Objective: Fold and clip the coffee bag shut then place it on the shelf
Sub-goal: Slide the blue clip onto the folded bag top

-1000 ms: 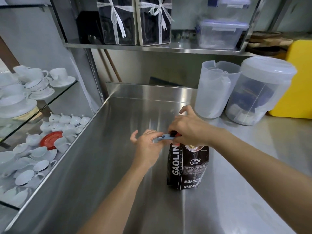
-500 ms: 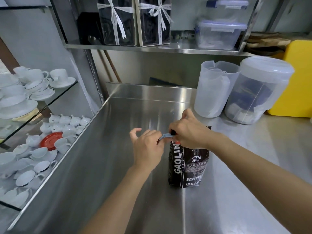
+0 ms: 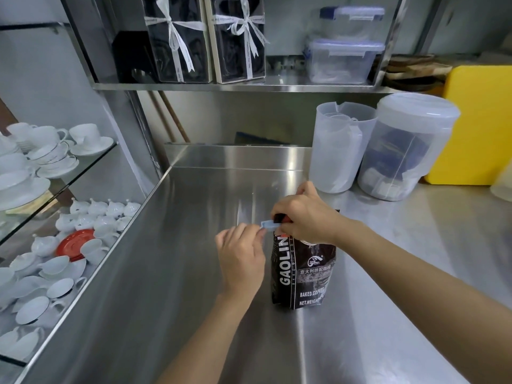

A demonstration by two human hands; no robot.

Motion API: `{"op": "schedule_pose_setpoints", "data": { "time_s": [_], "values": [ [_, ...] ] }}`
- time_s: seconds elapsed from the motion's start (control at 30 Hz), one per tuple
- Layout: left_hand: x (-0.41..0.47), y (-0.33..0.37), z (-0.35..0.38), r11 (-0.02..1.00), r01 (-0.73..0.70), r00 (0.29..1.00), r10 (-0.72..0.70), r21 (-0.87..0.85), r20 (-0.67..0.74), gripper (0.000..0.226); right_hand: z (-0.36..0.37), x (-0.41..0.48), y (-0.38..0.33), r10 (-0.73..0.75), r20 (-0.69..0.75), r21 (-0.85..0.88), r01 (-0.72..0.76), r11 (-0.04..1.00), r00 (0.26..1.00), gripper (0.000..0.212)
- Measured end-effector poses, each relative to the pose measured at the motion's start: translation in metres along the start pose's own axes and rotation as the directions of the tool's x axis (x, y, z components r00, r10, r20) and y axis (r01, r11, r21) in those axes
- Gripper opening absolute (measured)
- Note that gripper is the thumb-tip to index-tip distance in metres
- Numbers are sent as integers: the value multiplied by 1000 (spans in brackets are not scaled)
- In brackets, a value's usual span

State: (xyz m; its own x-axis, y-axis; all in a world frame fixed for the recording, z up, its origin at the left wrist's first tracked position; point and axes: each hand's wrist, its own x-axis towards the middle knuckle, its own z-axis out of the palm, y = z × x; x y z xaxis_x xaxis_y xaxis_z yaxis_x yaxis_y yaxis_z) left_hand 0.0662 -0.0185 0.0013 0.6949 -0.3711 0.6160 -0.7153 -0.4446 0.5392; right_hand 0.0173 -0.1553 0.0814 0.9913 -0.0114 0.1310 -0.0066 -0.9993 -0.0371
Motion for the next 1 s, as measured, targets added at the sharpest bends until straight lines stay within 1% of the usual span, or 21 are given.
{"op": "schedule_pose_setpoints", "data": {
  "time_s": [0.03,0.1,0.13,0.17,0.2,0.27,0.3,0.33,0.37,0.4,0.47,0.53,0.6,0.67,0.8,0.87,0.93,1.0],
  "values": [
    [1,-1,-1,1000,-1,1000,1,-27,10,23,-3,-1,3,3,13,23,-3,1000,1000,24],
    [3,-3,-2,997,10,1000,-8,-82,24,25,-14,-6,11,50,26,118,-53,992,998,49],
    [3,-4,-3,994,21,999,-19,-110,28,27,-22,-11,16,99,17,210,-101,973,995,60],
    [3,-5,-3,990,35,999,-31,-139,31,28,-28,-18,22,162,9,334,-156,930,987,67],
    [3,-6,-3,983,52,998,-46,-174,39,28,-32,-27,29,225,9,479,-202,854,974,69],
    [2,-4,-2,959,105,993,-89,-262,71,21,-31,-46,48,327,22,754,-230,616,945,67],
    [1,-2,-2,946,129,991,-108,-298,85,16,-26,-56,57,365,39,843,-227,488,930,65],
    [0,0,-2,936,146,988,-123,-320,92,14,-17,-66,65,393,67,893,-231,386,917,65],
    [-1,2,-2,929,162,986,-137,-333,96,13,-8,-73,71,407,102,916,-245,318,908,68],
    [-2,4,-2,922,180,983,-154,-343,100,13,3,-80,74,409,140,923,-268,276,902,71],
    [-2,5,-2,909,220,975,-193,-354,109,14,24,-87,73,397,208,926,-310,213,894,78],
    [-3,7,-1,906,242,970,-216,-347,114,14,41,-90,67,367,253,936,-322,143,895,81],
    [-5,10,0,902,262,964,-229,-342,133,11,55,-92,61,334,273,941,-323,103,902,74],
    [-8,10,3,879,300,953,-256,-371,164,11,66,-94,56,326,271,944,-317,94,906,65],
    [-13,9,6,781,427,901,-328,-455,282,29,77,-96,53,393,244,955,-290,61,887,57],
    [-15,12,6,707,484,875,-382,-516,298,42,78,-97,52,410,230,959,-276,56,883,52],
    [-13,15,4,669,478,877,-397,-569,270,57,79,-98,51,417,215,963,-263,60,883,51],
    [-12,18,4,658,473,880,-379,-585,285,66,81,-98,51,425,208,965,-256,59,881,50]
  ]
}}
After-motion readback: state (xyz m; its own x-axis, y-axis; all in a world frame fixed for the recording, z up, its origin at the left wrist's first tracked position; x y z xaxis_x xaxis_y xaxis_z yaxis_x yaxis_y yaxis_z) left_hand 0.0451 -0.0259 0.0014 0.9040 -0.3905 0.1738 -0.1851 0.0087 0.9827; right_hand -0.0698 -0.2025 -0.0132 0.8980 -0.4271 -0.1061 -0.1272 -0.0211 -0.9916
